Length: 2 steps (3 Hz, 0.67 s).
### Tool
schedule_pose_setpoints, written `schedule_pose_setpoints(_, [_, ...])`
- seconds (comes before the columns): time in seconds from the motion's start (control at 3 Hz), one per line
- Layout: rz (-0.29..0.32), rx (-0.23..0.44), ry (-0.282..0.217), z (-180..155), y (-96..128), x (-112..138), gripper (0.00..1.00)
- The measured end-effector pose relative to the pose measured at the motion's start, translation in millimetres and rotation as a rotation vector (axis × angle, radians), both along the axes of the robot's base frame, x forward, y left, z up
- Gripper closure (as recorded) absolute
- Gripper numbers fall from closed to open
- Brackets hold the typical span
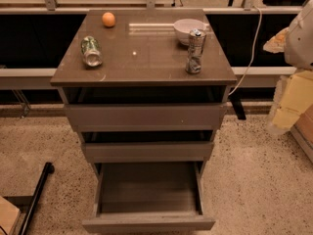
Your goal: Place green can into bottom drawer
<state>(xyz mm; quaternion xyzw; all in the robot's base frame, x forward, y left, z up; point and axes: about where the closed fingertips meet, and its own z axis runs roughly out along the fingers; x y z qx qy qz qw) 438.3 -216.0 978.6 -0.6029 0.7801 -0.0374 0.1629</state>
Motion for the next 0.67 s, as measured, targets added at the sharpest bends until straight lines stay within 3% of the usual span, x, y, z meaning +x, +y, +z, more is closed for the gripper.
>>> schedule_pose_setpoints(0.33, [0.0,0.001,0.0,0,0,0,0.0])
schedule_pose_setpoints(0.67, [-0.002,0.062,-0.044,5,13,13,0.0])
